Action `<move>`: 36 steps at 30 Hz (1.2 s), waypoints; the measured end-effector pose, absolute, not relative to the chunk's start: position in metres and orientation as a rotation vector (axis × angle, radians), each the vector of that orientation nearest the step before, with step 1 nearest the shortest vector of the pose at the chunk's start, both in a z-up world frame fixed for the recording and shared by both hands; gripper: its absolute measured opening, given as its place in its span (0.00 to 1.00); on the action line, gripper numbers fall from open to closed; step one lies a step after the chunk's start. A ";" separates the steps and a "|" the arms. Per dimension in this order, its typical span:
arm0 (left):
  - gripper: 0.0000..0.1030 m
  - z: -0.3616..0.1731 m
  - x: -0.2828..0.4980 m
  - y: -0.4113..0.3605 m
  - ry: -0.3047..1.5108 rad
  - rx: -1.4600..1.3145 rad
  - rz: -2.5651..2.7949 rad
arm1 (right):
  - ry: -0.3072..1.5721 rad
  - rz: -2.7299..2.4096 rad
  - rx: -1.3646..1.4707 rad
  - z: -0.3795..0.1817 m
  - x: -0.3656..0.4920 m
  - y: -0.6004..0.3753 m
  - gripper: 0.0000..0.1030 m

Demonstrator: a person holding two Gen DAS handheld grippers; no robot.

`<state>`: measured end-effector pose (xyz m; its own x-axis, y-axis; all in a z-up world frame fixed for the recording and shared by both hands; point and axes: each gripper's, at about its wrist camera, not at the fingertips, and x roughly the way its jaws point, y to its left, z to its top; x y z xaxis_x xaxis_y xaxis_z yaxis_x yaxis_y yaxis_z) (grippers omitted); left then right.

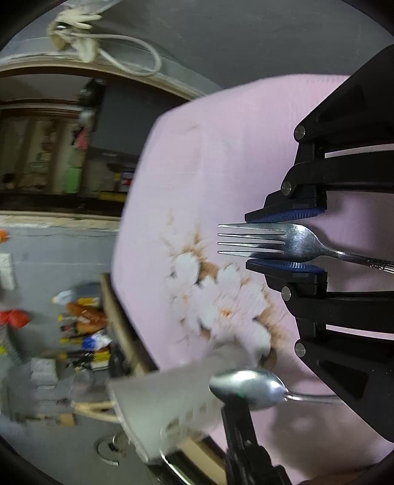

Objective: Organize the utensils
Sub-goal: 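Lift the silver spoon and fork and carry both over the white basket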

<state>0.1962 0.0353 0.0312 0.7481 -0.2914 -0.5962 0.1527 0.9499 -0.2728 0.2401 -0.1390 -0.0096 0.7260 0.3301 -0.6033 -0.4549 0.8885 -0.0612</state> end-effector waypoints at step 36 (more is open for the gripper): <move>0.00 0.048 0.118 0.037 0.312 -0.085 -0.138 | 0.134 0.387 -0.202 0.027 0.158 -0.138 0.20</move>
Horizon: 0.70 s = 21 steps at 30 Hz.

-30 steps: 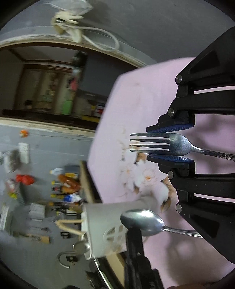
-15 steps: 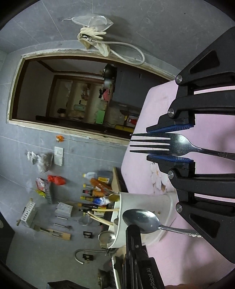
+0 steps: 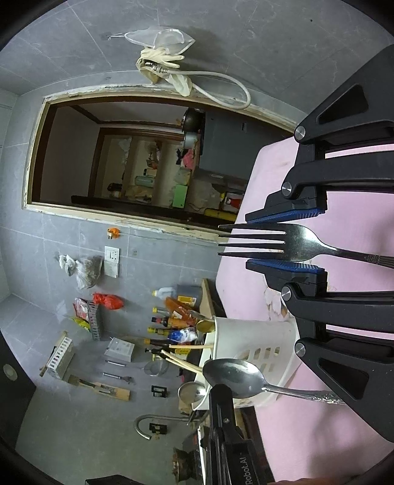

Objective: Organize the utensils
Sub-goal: 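Lift the silver spoon and fork and carry both over the white basket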

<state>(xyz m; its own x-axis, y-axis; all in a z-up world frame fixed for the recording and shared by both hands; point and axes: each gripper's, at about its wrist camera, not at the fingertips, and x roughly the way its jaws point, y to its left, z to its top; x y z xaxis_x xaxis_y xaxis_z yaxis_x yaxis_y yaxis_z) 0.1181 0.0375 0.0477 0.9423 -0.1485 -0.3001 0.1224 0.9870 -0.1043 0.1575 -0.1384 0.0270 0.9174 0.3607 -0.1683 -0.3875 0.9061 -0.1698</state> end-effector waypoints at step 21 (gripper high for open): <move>0.00 0.094 0.110 0.060 0.168 -0.090 -0.037 | -0.058 0.449 -0.145 0.069 0.148 -0.120 0.19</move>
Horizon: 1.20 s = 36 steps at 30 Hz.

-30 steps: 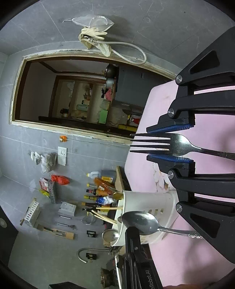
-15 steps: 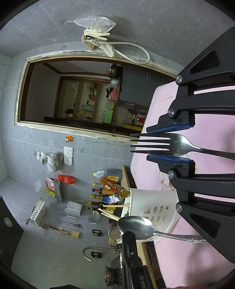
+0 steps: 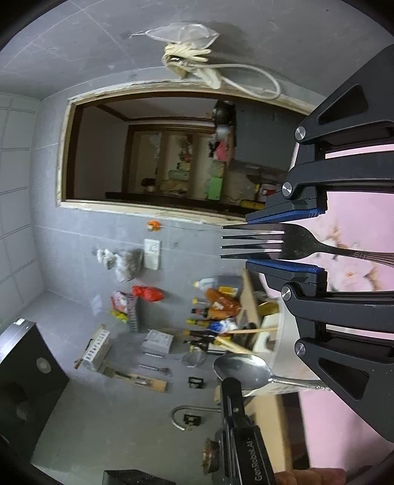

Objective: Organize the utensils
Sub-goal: 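Lift the silver spoon and fork and carry both over the white basket, then lower spoon and fork into the white basket and open both tools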

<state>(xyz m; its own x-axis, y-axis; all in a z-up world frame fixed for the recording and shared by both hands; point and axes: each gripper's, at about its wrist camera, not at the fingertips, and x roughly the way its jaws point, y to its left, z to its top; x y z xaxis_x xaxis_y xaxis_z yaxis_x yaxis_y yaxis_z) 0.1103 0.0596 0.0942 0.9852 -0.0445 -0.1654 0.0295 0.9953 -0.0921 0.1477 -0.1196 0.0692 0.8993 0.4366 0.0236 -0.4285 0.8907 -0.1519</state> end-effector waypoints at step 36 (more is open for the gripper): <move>0.00 0.148 0.154 0.182 0.024 -0.123 0.276 | -0.174 0.581 -0.030 0.133 0.214 -0.037 0.20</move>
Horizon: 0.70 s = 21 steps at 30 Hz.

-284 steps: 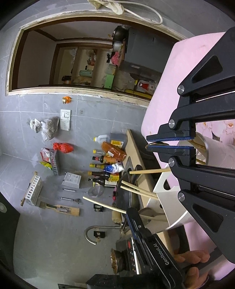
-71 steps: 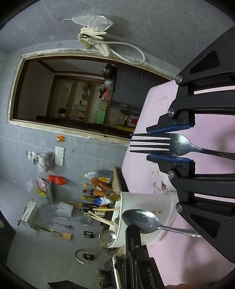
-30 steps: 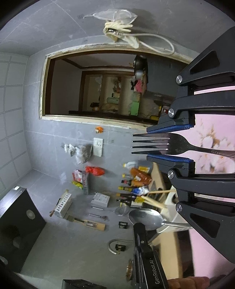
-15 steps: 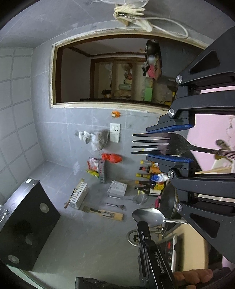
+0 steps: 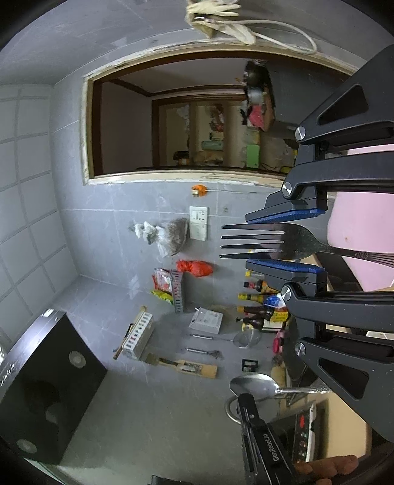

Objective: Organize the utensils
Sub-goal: 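Lower spoon and fork into the white basket and open both tools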

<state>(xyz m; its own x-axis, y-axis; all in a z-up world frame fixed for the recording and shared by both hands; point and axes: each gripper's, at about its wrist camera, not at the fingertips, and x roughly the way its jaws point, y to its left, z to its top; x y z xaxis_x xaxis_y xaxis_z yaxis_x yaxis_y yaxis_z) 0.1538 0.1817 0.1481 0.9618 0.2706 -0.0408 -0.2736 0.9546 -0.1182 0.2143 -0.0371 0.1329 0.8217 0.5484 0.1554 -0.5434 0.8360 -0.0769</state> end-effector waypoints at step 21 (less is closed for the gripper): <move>0.00 0.086 0.182 0.160 0.057 -0.067 0.298 | -0.057 0.598 -0.063 0.082 0.229 -0.020 0.20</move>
<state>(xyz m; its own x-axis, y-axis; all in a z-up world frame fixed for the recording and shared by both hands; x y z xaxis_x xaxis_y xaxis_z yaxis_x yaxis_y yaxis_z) 0.1815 0.1604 0.0860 0.9543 0.2915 -0.0663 -0.2953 0.9536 -0.0579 0.2288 -0.0203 0.0817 0.8248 0.5643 0.0349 -0.5609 0.8245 -0.0754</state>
